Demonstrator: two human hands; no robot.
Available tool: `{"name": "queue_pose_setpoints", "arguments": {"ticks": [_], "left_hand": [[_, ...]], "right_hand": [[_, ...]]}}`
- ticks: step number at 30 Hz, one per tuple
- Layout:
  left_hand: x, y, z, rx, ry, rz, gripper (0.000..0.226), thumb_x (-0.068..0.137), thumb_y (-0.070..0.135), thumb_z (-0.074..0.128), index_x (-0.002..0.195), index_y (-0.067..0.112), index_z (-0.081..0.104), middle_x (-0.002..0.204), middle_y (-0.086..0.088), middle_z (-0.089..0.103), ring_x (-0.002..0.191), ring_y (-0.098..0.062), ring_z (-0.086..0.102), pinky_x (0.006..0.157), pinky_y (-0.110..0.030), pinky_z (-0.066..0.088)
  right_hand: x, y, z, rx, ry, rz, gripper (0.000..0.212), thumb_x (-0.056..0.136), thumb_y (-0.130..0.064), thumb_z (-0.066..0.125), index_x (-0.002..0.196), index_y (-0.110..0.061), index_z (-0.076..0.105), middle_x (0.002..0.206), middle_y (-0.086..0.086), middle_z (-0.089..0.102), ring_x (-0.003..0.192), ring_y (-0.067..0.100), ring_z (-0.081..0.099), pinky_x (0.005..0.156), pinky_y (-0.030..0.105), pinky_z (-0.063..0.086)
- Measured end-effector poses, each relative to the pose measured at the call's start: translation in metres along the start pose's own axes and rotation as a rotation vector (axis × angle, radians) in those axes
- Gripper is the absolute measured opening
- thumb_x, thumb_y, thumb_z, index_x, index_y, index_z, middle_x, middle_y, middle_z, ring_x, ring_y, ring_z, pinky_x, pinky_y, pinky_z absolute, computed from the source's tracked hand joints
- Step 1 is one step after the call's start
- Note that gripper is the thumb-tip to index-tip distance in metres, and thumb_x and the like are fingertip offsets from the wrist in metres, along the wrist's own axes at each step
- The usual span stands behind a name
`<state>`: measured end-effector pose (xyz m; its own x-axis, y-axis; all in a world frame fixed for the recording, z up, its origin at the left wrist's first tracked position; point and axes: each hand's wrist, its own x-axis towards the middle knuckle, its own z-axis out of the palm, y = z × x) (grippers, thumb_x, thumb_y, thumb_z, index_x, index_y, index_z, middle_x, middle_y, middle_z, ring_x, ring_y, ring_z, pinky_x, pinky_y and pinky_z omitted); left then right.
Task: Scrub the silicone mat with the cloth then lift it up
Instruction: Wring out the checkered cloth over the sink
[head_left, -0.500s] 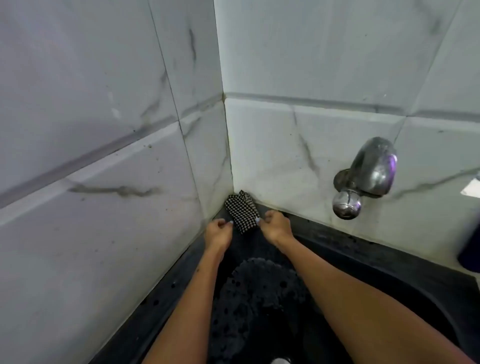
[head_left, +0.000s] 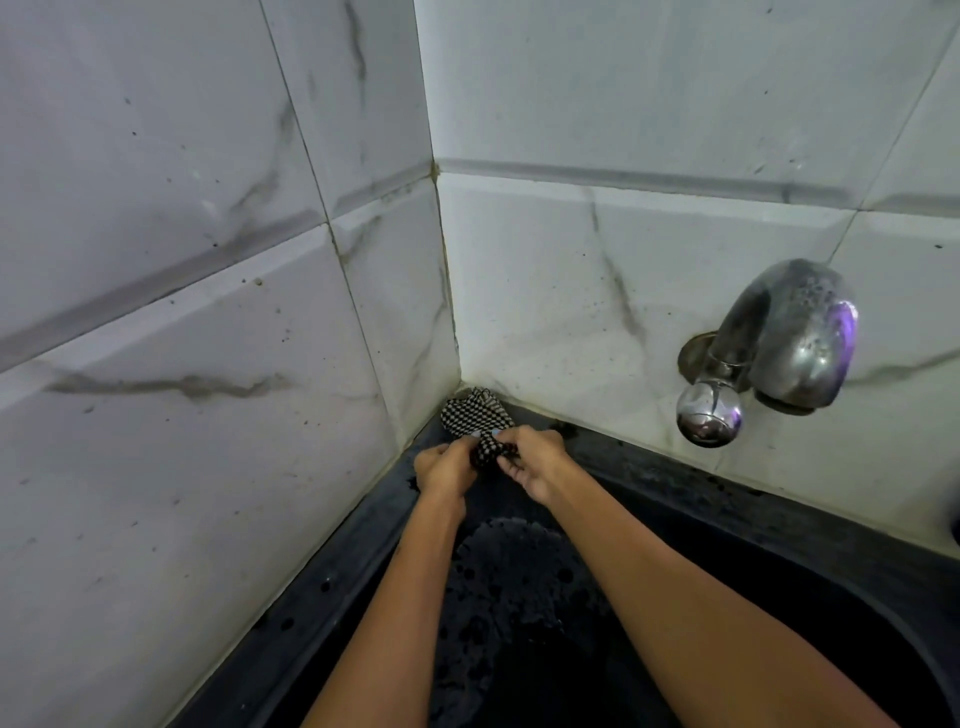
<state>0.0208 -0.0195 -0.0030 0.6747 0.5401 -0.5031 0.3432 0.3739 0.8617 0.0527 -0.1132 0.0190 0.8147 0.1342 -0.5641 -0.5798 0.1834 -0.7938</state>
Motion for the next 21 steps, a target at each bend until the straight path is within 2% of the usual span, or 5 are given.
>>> {"name": "queue_pose_setpoints", "arguments": {"ticks": [4, 10, 14, 18, 21], "left_hand": [[-0.029, 0.006, 0.000, -0.160, -0.134, -0.074, 0.012, 0.083, 0.007, 0.065, 0.094, 0.004, 0.061, 0.082, -0.008, 0.064, 0.070, -0.015, 0.058, 0.056, -0.025, 0.048], [-0.083, -0.004, 0.005, -0.271, -0.201, -0.123, 0.056, 0.082, 0.010, 0.066, 0.131, -0.004, 0.043, 0.119, -0.022, 0.061, 0.089, -0.029, 0.063, 0.046, -0.029, 0.054], [-0.142, -0.015, 0.008, -0.265, -0.260, -0.147, 0.047, 0.083, 0.014, 0.067, 0.123, -0.004, 0.052, 0.121, -0.021, 0.061, 0.100, -0.035, 0.061, 0.066, -0.040, 0.053], [-0.214, -0.031, 0.017, -0.227, -0.343, -0.115, 0.038, 0.083, 0.011, 0.065, 0.118, -0.004, 0.058, 0.115, -0.021, 0.063, 0.083, -0.030, 0.063, 0.061, -0.038, 0.050], [-0.263, -0.048, 0.025, -0.161, -0.340, -0.084, 0.036, 0.079, 0.007, 0.070, 0.112, -0.004, 0.059, 0.107, -0.021, 0.065, 0.084, -0.032, 0.063, 0.071, -0.041, 0.054]], "right_hand": [[-0.026, -0.003, -0.018, 0.110, -0.102, 0.060, 0.008, 0.083, 0.001, 0.053, 0.082, -0.007, 0.054, 0.079, 0.007, 0.056, 0.071, 0.017, 0.053, 0.057, 0.024, 0.045], [-0.089, -0.001, -0.063, 0.105, -0.119, 0.063, 0.015, 0.080, -0.002, 0.050, 0.093, -0.009, 0.050, 0.087, 0.006, 0.057, 0.079, 0.019, 0.055, 0.064, 0.029, 0.045], [-0.144, 0.005, -0.103, 0.056, -0.151, -0.009, 0.025, 0.074, -0.006, 0.051, 0.098, -0.009, 0.058, 0.101, 0.010, 0.062, 0.093, 0.024, 0.057, 0.069, 0.031, 0.048], [-0.200, 0.012, -0.143, 0.043, -0.228, -0.088, 0.032, 0.078, -0.011, 0.064, 0.108, 0.001, 0.063, 0.106, 0.017, 0.066, 0.092, 0.027, 0.063, 0.076, 0.036, 0.053], [-0.243, 0.022, -0.181, -0.006, -0.199, -0.119, 0.036, 0.075, -0.012, 0.073, 0.107, 0.001, 0.062, 0.100, 0.017, 0.068, 0.084, 0.026, 0.066, 0.066, 0.033, 0.055]]}}
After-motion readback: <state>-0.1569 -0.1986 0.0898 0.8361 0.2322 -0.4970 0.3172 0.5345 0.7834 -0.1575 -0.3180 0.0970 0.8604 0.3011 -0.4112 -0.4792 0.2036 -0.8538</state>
